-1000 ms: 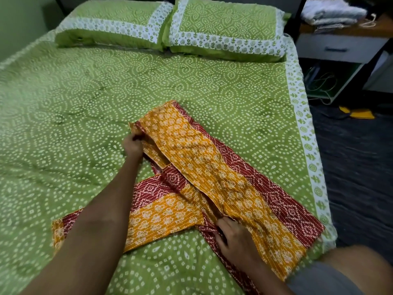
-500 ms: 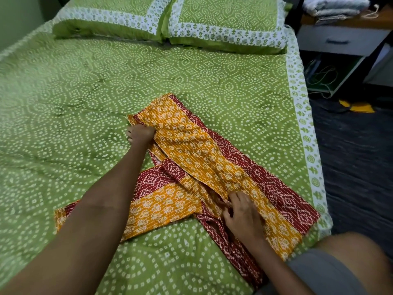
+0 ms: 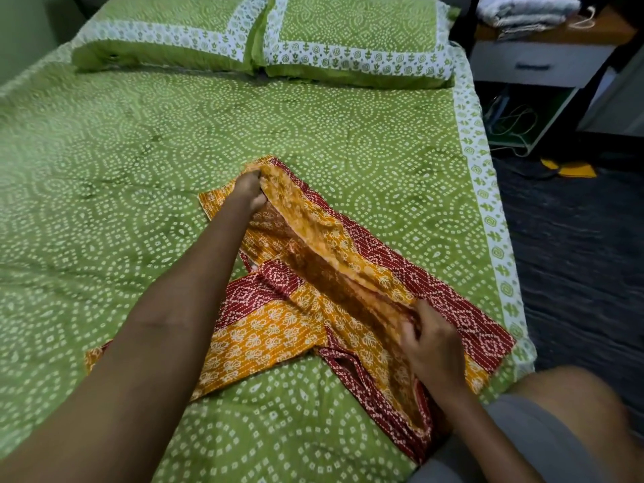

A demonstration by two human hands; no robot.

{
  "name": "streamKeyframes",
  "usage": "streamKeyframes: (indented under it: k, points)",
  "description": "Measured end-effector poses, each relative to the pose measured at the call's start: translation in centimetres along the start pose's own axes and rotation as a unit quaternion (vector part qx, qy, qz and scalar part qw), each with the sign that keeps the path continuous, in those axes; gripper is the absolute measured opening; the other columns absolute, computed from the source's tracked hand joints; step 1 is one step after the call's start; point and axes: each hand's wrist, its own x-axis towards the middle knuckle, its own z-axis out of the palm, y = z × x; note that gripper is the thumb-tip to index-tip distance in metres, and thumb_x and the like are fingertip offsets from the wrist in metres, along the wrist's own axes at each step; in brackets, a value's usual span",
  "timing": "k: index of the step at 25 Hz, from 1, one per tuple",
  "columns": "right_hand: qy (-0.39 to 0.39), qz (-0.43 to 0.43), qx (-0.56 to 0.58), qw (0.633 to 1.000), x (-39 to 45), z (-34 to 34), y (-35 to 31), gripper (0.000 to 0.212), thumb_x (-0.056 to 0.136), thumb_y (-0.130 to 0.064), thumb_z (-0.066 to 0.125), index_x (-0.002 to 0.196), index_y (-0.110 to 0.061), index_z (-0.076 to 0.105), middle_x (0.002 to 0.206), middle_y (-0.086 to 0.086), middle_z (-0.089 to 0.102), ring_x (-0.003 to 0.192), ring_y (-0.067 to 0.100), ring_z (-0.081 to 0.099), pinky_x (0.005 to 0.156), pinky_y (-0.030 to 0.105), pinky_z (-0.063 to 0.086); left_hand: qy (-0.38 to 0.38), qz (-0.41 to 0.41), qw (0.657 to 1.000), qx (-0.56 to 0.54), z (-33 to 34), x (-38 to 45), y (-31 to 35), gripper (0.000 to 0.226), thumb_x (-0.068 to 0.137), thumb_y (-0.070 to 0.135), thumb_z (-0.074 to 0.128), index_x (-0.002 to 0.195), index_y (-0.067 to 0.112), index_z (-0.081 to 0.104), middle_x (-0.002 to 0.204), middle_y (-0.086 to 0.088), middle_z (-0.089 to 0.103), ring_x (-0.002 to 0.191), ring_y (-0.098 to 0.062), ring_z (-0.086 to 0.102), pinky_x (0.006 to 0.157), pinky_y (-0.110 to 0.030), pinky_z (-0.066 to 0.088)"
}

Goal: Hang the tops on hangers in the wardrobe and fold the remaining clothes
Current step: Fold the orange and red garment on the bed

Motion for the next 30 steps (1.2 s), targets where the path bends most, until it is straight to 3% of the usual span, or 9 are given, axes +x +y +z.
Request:
streamKeyframes:
  k: [3, 7, 9, 11, 15, 18, 21, 25, 30]
  points:
    - [0.044, -0.064, 0.009, 0.997, -0.4, -1.7, -1.5, 0.023, 0.081, -0.015, 0.046, 0.094, -0.002, 0.061, 0.066, 0.002, 0.059, 0.050, -0.001, 0.038, 0.047, 0.000, 0.026, 0.002, 0.049, 0.998, -0.049, -1.0, -1.0, 1.7, 0.030, 0.102, 0.010, 0.032, 0.084, 0.001, 0.053, 0.070, -0.010, 0.069, 0.067, -0.015, 0.061, 0.099, -0.029, 0.042]
    - [-0.236, -0.084, -0.050, 0.967, -4.0, -0.3, -3.5, 0.061, 0.065, -0.012, 0.080, 0.121, -0.015, 0.056, 0.118, 0.007, 0.059, 0.078, 0.002, 0.062, 0.071, 0.001, 0.043, 0.102, -0.022, 0.991, 0.088, -8.5, 0.2, -1.5, 0.020, 0.099, 0.009, 0.042, 0.083, 0.009, 0.053, 0.044, 0.000, 0.054, 0.036, -0.005, 0.047, 0.037, -0.011, 0.042]
    - [-0.343, -0.022, -0.070, 0.936, -4.8, 0.2, -3.7, 0.070, 0.087, -0.012, 0.058, 0.147, -0.022, 0.022, 0.153, 0.008, 0.018, 0.126, 0.011, 0.044, 0.102, 0.015, 0.034, 0.130, -0.054, 0.985, 0.104, -10.7, 1.9, -2.9, 0.018, 0.098, 0.015, 0.046, 0.109, 0.007, 0.057, 0.061, -0.001, 0.046, 0.039, -0.005, 0.037, 0.030, -0.014, 0.031]
    - [-0.397, 0.009, -0.067, 0.915, -4.4, -0.1, -4.2, 0.068, 0.093, -0.017, 0.048, 0.148, -0.027, 0.008, 0.157, 0.004, 0.001, 0.138, 0.016, 0.028, 0.113, 0.027, 0.022, 0.174, -0.038, 0.973, 0.144, -10.5, 3.1, -3.0, 0.025, 0.098, 0.017, 0.046, 0.121, 0.009, 0.052, 0.069, -0.002, 0.043, 0.039, -0.004, 0.033, 0.029, -0.014, 0.028]
    - [-0.443, 0.011, 0.029, 0.896, -3.4, -1.3, -2.8, 0.065, 0.090, -0.037, 0.056, 0.144, -0.025, 0.022, 0.145, -0.005, 0.026, 0.128, 0.017, 0.037, 0.105, 0.034, 0.036, 0.213, 0.046, 0.953, 0.208, -8.3, 2.6, -4.8, 0.073, 0.091, 0.014, 0.056, 0.147, 0.005, 0.011, 0.136, -0.023, 0.041, 0.119, -0.033, 0.051, 0.093, -0.039, 0.051]
    - [-0.329, 0.055, 0.143, 0.932, -1.8, -2.8, -0.2, 0.022, 0.092, -0.024, 0.056, 0.113, -0.029, 0.053, 0.112, -0.009, 0.050, 0.103, 0.010, 0.053, 0.088, 0.032, 0.052, 0.175, 0.211, 0.796, 0.540, -3.2, -5.1, -8.6, 0.084, 0.090, 0.032, 0.054, 0.148, 0.004, 0.001, 0.155, -0.022, 0.001, 0.142, -0.036, 0.001, 0.117, -0.045, 0.007]
    - [-0.154, 0.070, 0.042, 0.985, 1.0, -4.0, 4.2, 0.030, 0.088, 0.001, 0.051, 0.105, -0.023, 0.059, 0.111, -0.005, 0.050, 0.093, 0.010, 0.051, 0.073, 0.023, 0.047, -0.127, 0.317, 0.712, 0.613, 2.1, -15.1, -14.9, 0.047, 0.091, 0.031, 0.056, 0.132, 0.010, 0.044, 0.142, -0.010, 0.039, 0.127, -0.021, 0.038, 0.111, -0.039, 0.032]
    - [-0.315, 0.078, -0.071, 0.943, 4.0, -7.4, 11.6, 0.056, 0.075, 0.006, 0.057, 0.120, -0.028, 0.053, 0.118, -0.002, 0.040, 0.108, 0.017, 0.044, 0.084, 0.030, 0.044, -0.387, 0.322, 0.515, 0.694, 1.5, -23.9, -21.5, 0.040, 0.089, 0.047, 0.052, 0.110, 0.013, 0.054, 0.105, -0.002, 0.053, 0.089, -0.009, 0.041, 0.077, -0.022, 0.034]
    - [-0.345, 0.054, 0.046, 0.936, 2.8, -8.7, 14.8, 0.059, 0.071, -0.001, 0.072, 0.117, -0.032, 0.051, 0.117, 0.001, 0.045, 0.100, 0.017, 0.052, 0.085, 0.028, 0.047, -0.331, 0.455, 0.379, 0.734, -3.0, -26.7, -25.6, 0.078, 0.064, 0.077, 0.045, 0.119, 0.021, 0.045, 0.109, 0.001, 0.056, 0.094, -0.014, 0.053, 0.086, -0.035, 0.046]
